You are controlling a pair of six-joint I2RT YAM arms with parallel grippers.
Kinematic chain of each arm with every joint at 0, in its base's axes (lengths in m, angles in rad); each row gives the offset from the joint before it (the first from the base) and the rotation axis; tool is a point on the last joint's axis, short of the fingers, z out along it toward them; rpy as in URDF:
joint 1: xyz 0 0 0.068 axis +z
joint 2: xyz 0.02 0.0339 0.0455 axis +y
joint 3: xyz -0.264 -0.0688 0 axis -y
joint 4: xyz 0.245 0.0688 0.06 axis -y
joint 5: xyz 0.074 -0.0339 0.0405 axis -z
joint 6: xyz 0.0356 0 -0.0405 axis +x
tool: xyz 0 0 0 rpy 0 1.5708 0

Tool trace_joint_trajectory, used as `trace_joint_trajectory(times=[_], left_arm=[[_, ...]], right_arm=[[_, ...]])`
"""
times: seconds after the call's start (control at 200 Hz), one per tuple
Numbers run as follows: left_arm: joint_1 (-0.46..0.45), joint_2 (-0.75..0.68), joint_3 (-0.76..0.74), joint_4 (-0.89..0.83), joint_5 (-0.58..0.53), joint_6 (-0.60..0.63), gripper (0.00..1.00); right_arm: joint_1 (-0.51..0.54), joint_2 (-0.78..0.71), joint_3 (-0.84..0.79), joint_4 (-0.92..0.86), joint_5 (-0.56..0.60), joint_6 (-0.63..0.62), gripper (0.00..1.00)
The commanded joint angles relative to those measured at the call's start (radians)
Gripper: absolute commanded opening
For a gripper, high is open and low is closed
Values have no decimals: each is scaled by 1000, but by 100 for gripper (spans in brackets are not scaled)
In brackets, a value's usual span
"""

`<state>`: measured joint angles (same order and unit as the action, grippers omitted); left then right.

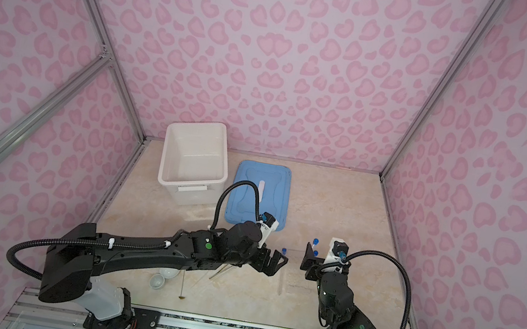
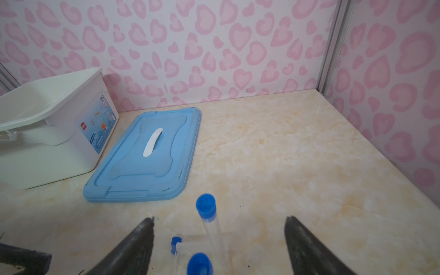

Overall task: Organize the chemistry lab equipment
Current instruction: 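Lower the blue cap beside the rack with the right gripper and open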

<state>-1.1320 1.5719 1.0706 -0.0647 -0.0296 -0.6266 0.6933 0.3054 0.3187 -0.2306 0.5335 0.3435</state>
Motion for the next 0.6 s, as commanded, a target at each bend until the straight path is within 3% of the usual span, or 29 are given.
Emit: trace_joint_trajectory(times=[0.0, 0.25, 0.345, 0.595], left_arm=[[0, 15, 26, -46, -28, 16, 98], [-2, 112, 119, -195, -15, 32, 98], [-3, 178, 179, -269, -7, 42, 100], [-16, 322, 315, -383, -21, 48, 86]], right_arm=[[-48, 13, 68, -53, -54, 60, 98], [-253, 260, 371, -206, -364, 126, 98], [-308, 334, 449, -280, -388, 194, 98], [-380, 338, 471, -305, -472, 222, 98]])
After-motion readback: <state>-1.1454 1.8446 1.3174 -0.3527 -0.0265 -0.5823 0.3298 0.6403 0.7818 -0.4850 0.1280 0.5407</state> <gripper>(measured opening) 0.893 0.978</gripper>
